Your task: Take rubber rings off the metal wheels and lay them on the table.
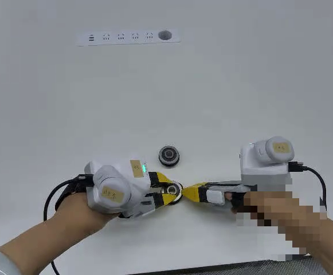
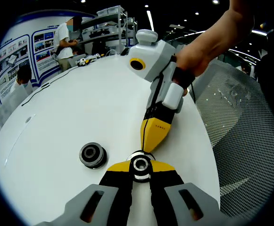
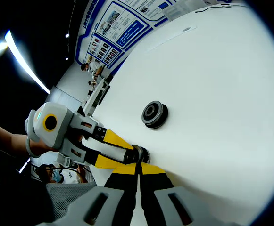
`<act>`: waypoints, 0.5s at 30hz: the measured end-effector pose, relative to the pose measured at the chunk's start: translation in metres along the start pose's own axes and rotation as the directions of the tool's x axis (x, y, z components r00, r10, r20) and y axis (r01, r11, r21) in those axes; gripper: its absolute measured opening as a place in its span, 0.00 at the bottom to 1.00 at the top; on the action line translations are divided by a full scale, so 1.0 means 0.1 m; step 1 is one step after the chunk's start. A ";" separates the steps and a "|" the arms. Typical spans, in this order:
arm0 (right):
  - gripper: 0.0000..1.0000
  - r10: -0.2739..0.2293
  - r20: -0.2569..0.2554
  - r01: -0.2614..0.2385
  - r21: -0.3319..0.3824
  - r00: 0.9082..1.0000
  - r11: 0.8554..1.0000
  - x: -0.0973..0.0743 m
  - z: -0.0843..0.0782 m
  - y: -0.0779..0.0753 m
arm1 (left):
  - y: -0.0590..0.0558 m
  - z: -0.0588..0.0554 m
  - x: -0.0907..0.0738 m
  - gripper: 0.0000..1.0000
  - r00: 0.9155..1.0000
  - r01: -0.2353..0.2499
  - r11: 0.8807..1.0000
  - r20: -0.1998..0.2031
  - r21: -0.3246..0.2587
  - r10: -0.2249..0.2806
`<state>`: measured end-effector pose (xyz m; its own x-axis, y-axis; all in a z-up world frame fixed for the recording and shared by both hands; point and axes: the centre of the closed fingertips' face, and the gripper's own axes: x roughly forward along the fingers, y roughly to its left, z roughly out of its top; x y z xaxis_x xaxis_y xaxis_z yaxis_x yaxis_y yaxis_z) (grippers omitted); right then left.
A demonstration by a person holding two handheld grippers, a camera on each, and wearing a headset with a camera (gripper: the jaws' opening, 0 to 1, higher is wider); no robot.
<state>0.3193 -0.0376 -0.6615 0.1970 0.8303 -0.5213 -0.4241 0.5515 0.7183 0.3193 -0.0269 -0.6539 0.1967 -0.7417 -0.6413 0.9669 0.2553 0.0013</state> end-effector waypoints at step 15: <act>0.02 0.002 0.015 -0.003 0.011 1.000 1.000 0.00 0.02 0.04 | 0.00 0.00 0.00 0.13 1.000 0.001 1.000 -0.001 0.001 -0.001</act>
<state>0.3198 -0.0354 -0.6579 0.2095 0.8328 -0.5125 -0.4151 0.5503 0.7245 0.3195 -0.0270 -0.6540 0.1955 -0.7415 -0.6418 0.9673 0.2538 0.0015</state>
